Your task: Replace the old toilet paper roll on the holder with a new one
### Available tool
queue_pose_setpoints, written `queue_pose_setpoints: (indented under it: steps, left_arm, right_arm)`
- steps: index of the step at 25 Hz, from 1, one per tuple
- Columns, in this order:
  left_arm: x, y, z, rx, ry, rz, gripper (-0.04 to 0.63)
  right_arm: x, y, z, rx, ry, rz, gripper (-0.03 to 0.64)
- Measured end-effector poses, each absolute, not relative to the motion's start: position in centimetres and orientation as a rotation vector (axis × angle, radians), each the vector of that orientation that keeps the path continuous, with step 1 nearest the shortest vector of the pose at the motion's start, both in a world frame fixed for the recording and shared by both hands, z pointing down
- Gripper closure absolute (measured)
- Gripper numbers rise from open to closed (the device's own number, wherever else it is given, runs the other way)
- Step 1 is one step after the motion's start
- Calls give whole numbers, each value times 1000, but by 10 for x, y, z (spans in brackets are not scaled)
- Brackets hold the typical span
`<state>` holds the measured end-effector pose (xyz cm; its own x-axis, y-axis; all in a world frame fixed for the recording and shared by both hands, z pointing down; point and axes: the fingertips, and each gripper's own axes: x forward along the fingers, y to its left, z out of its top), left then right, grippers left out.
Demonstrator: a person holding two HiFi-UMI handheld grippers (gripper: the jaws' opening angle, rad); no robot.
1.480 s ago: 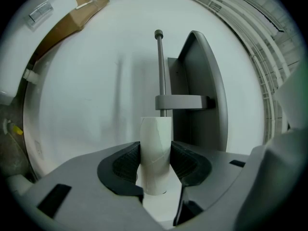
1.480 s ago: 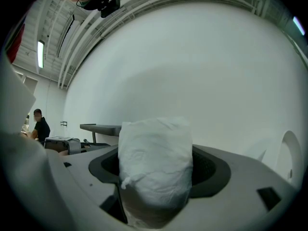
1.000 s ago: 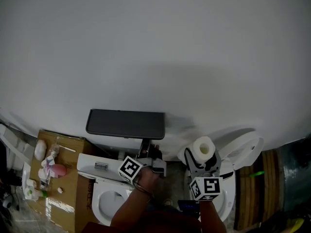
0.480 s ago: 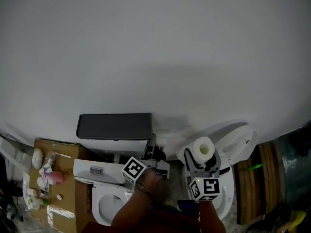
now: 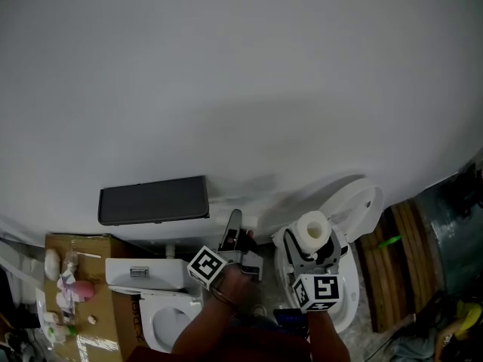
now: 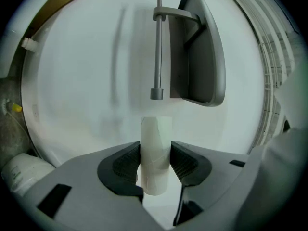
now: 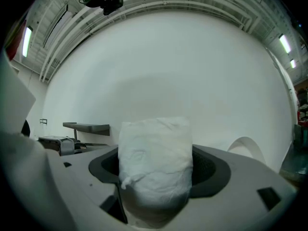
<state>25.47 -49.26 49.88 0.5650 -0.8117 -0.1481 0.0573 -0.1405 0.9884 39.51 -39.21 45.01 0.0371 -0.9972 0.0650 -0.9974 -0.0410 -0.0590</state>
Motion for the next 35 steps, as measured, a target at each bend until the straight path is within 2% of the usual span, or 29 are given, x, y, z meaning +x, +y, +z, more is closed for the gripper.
queue_pose_setpoints:
  steps: [5, 14, 22, 30, 35]
  left_arm:
    - [261, -470, 493, 1551, -642, -843, 399]
    - [223, -441, 483, 1642, -751, -837, 400]
    - [159, -429, 475, 2061, -1179, -605, 402]
    - [106, -419, 453, 2415, -1823, -146, 405]
    - [94, -418, 453, 2485, -1947, 4, 405]
  right_arm:
    - [398, -383, 449, 2271, -2174, 143, 243]
    - [365, -389, 446, 2178, -2272, 137, 244]
    - [314, -399, 448, 2048, -2400, 151, 244]
    - [269, -406, 447, 1928, -2497, 157, 244]
    - [253, -410, 451, 1901, -2530, 188, 244]
